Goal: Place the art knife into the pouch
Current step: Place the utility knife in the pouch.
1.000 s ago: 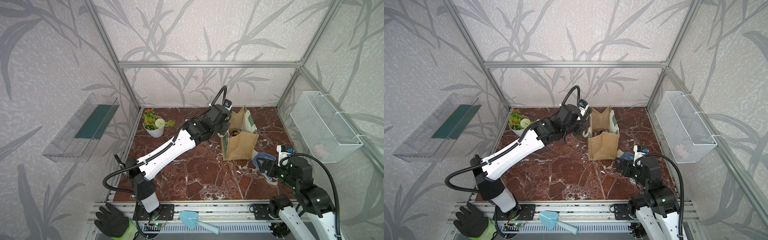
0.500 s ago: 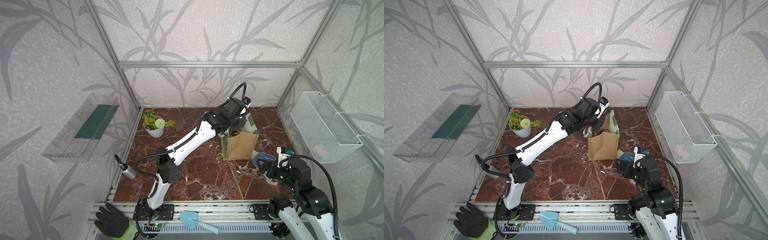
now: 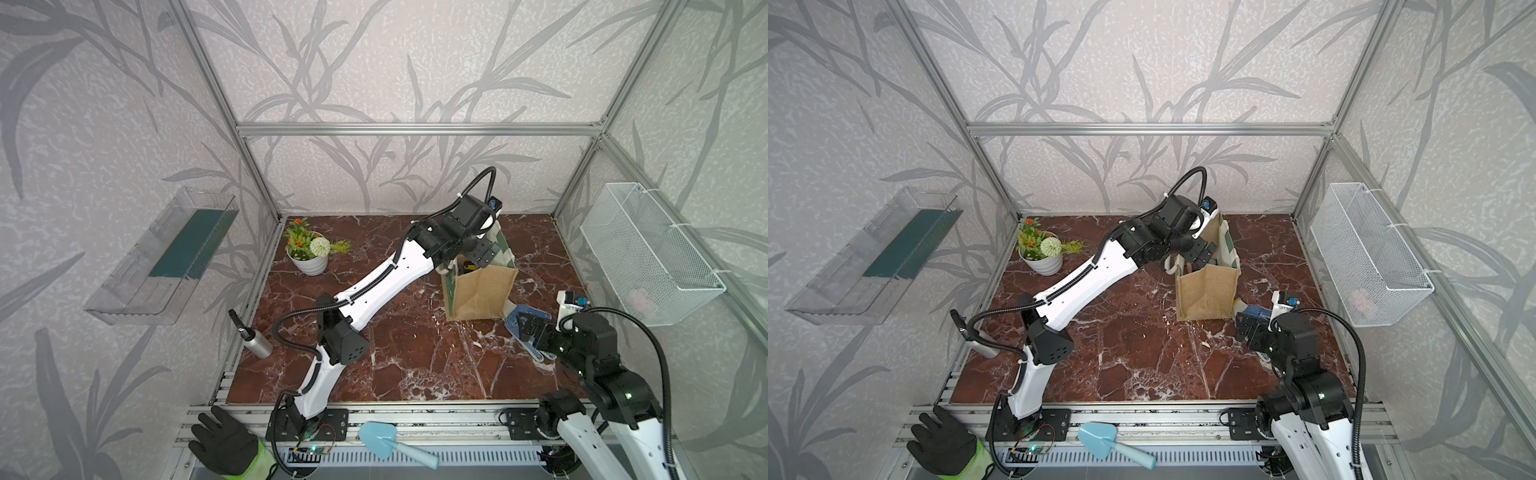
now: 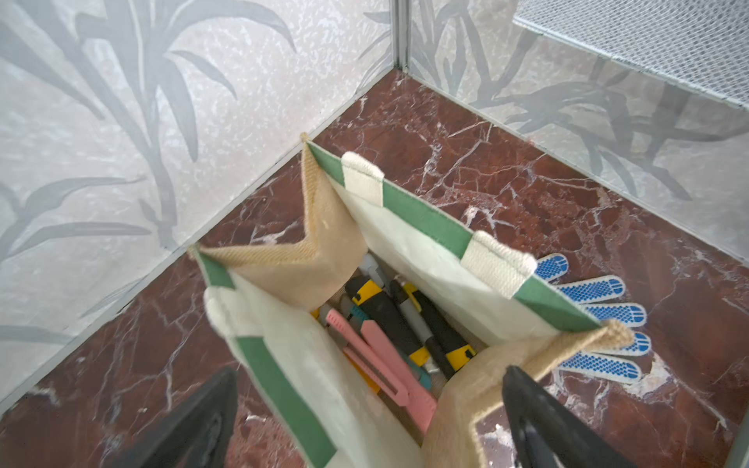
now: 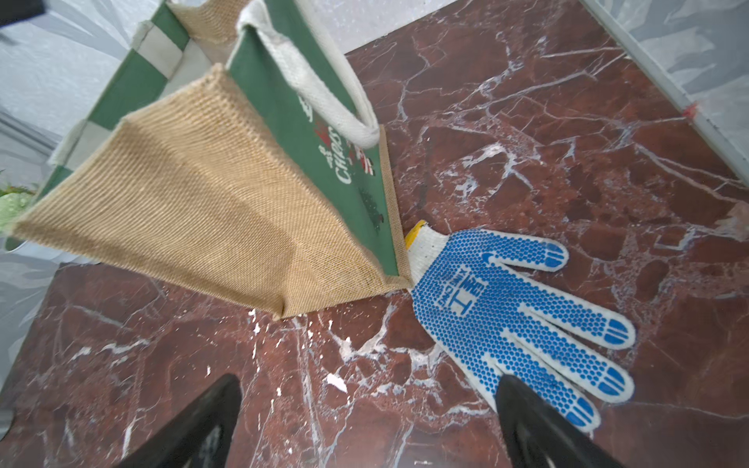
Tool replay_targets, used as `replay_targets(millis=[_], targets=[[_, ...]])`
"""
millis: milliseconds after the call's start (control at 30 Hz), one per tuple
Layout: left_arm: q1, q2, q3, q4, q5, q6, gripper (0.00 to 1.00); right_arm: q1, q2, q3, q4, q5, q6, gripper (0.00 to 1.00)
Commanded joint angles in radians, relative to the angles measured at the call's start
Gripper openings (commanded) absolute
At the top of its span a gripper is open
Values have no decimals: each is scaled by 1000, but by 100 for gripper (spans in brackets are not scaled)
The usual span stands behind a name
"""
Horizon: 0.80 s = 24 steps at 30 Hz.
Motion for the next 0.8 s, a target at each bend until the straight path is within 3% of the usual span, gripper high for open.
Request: replay_targets(millis=[0,300,500,567,667,767], targets=[[-4,-167,-150,103,-123,24,99,-2,60,-2,103,103,3,100],[31,-627,-789,348,-436,-38,99,-7,121,-96,381,292,-15,99],[201,-961,-1207,401,-484,-227,99,-14,154,-201,589,401,-82,99],[262,-1070,-1357,454,-533,-233,99,-16,162,-238,657,413,-128,99],[294,-1202,-1557,578,-747,-219,99,-17,197,-271,711,441,-196,99],[338,-1247,-1705,808,-760,-112,99,-18,225,-332,821,487,-223,99]])
